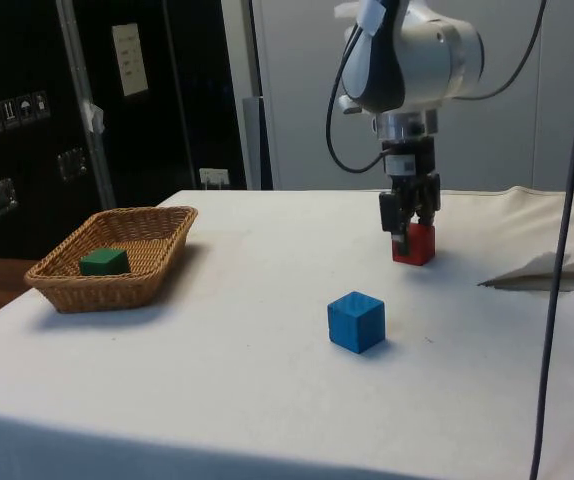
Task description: Pick up exactly two blocks and place them into the basket.
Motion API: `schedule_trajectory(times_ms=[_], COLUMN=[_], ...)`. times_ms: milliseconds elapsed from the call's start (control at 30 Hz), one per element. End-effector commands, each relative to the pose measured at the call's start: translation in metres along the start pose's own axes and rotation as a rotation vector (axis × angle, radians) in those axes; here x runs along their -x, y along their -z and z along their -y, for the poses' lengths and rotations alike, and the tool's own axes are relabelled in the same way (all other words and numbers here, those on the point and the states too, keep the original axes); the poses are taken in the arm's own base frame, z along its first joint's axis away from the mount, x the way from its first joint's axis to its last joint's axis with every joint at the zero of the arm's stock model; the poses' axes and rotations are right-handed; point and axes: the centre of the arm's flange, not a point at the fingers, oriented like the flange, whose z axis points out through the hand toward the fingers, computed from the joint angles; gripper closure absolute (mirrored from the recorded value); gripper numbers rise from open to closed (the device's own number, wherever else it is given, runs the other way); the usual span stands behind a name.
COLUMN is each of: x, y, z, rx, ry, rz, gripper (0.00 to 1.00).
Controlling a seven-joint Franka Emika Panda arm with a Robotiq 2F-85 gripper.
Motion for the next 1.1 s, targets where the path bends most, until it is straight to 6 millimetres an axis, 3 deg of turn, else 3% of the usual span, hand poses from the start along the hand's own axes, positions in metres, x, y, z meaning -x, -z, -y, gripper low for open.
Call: schedule_trajectory(times_ms=[0, 33, 133, 700, 1067], x=[-0.001, -0.001, 0.0, -0.007, -0.033], y=[0.001, 0.0, -0.001, 0.008, 0.029], z=[0.001, 0.001, 0.0, 0.0, 0.014], rx=[-0.004, -0.003, 0.004, -0.016, -0.043], ry=[-0.002, -0.004, -0.001, -0.013, -0.01], rz=[-0.01, -0.01, 0.001, -0.025, -0.065], gripper=[0.44, 0.69, 1.0, 1.0, 1.0])
